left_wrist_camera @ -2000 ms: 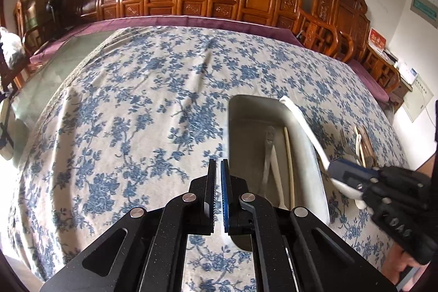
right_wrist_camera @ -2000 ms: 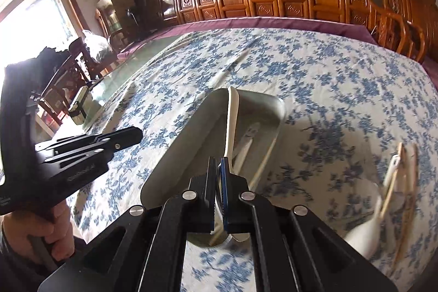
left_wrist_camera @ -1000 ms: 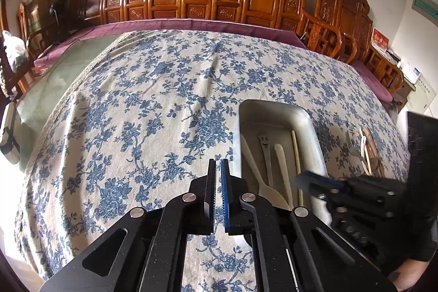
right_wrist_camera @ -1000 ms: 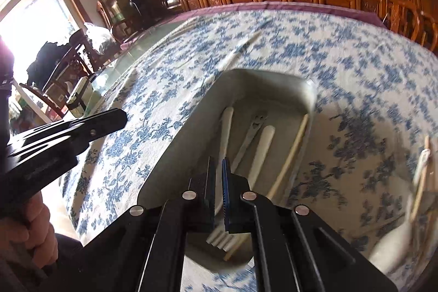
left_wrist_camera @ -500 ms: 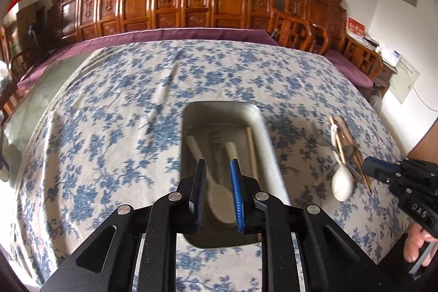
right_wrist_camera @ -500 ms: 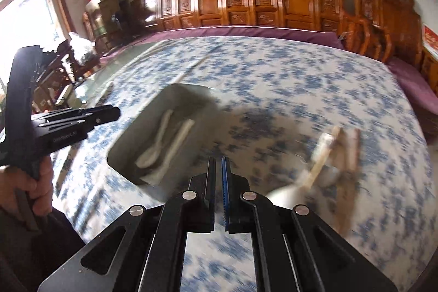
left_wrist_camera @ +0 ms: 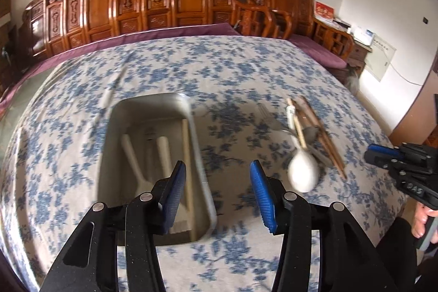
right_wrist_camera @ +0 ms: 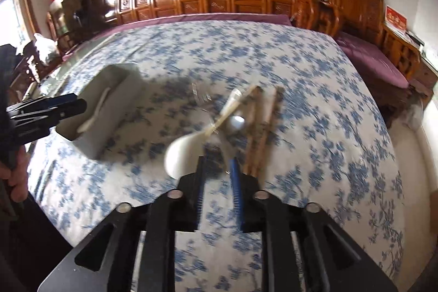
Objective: Organize utensils
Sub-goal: 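Move both open tools back over the remaining utensil pile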
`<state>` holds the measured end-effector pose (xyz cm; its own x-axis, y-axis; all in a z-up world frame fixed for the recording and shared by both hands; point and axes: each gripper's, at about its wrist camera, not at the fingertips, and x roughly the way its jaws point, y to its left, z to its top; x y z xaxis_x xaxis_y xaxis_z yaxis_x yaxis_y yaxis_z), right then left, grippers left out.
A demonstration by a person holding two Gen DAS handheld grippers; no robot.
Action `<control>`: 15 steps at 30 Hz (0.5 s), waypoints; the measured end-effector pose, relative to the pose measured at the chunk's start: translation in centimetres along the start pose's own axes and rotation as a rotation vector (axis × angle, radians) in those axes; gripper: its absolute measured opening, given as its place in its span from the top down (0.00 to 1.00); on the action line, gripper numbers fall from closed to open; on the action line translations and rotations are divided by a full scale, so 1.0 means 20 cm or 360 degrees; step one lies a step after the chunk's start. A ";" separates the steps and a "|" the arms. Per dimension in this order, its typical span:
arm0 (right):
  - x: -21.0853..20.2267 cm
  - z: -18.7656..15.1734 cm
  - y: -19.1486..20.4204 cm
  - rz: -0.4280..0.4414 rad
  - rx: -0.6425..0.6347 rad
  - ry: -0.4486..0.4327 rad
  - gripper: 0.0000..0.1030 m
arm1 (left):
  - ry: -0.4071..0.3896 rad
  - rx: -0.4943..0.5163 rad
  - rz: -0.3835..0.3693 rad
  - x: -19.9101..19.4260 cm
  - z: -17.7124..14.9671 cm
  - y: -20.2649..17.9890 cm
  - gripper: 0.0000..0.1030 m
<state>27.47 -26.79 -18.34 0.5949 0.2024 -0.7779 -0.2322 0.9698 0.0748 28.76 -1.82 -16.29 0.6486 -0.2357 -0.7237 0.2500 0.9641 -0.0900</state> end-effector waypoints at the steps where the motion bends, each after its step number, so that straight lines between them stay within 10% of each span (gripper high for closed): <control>1: 0.02 -0.01 -0.02 -0.0012 0.0009 0.0011 0.75 | 0.0001 0.0009 -0.0011 0.01 0.00 -0.02 0.55; 15: 0.28 -0.04 -0.19 -0.0074 0.0133 0.0166 0.75 | 0.0092 0.0073 -0.0112 0.15 -0.08 -0.21 0.55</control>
<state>31.15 -29.37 -23.52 0.5192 0.1461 -0.8421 -0.1387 0.9866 0.0856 28.53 -6.42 -19.10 0.5859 -0.2941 -0.7551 0.3272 0.9383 -0.1116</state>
